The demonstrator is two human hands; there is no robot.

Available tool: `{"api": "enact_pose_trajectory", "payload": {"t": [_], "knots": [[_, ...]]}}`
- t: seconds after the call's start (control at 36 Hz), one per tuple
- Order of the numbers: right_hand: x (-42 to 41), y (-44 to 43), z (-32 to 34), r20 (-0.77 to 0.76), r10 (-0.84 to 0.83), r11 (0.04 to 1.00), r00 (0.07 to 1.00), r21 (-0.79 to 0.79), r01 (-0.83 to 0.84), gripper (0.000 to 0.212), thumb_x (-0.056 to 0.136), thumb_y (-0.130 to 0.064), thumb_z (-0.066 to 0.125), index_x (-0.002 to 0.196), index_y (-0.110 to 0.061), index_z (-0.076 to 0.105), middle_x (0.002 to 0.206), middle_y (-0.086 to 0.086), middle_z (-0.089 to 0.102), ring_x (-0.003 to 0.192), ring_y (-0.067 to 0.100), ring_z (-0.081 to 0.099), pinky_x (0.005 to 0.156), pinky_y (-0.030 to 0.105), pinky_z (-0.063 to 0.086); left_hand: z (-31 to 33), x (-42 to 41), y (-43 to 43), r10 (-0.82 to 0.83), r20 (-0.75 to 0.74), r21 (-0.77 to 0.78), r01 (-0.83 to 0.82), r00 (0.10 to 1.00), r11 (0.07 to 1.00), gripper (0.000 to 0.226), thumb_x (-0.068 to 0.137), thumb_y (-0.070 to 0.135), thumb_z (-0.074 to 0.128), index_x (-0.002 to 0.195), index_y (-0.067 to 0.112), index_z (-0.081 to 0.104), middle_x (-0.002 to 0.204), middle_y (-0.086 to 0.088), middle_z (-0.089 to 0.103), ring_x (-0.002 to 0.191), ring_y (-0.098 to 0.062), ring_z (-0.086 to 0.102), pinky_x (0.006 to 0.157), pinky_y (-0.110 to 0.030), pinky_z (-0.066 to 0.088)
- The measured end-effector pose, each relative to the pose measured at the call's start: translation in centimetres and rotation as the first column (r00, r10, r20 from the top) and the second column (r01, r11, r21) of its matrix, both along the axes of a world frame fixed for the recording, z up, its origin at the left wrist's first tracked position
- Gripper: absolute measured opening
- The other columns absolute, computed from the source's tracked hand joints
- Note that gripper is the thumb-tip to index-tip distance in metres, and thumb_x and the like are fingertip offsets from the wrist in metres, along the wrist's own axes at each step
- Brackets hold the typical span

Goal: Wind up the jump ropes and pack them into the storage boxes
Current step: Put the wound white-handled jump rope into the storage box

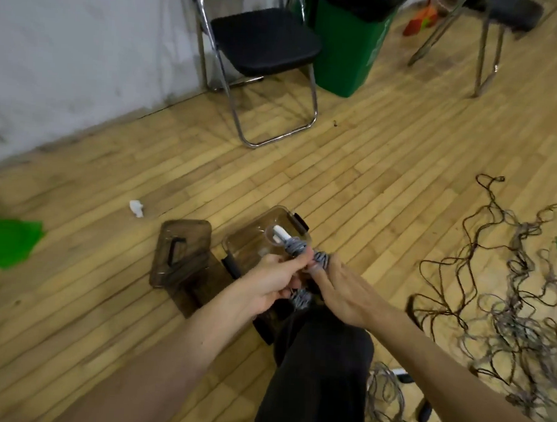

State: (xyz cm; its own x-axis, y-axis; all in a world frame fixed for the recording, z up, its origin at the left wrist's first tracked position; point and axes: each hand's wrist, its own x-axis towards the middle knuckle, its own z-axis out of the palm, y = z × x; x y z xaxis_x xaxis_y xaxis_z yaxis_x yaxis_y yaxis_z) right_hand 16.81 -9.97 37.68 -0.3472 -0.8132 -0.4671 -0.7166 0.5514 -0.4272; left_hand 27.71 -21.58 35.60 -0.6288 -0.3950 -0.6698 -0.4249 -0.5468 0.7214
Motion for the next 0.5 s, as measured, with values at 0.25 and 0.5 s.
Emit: {"api": "enact_pose_trajectory", "payload": {"t": [0.25, 0.5], "knots": [[-2.2, -10.2, -12.1, 0.377, -0.336, 0.941, 0.863, 0.171, 0.291, 0.072, 0.102, -0.063, 0.017, 0.157, -0.019, 0.031, 0.159, 0.009, 0.039, 0.143, 0.028, 0.041, 0.115, 0.038, 0.03, -10.8, -0.9, -5.3, 0.226, 0.072, 0.022, -0.228, 0.972, 0.973, 0.055, 0.077, 0.052, 0.074, 0.113, 0.011, 0.071, 0.107, -0.005, 0.076, 0.101, -0.018, 0.072, 0.093, -0.036, 0.057], [-6.3, -17.8, -22.7, 0.441, -0.194, 0.972, 0.877, 0.207, 0.11, 0.03, 0.112, -0.033, 0.018, 0.103, -0.024, 0.046, 0.084, 0.006, 0.05, 0.08, 0.024, 0.053, 0.082, 0.037, 0.046, -21.0, -5.1, -12.3, 0.356, 0.215, 0.095, -0.382, 0.909, 0.919, 0.065, 0.068, 0.042, 0.084, 0.118, 0.004, 0.069, 0.108, -0.008, 0.076, 0.102, -0.024, 0.072, 0.097, -0.043, 0.056]]}}
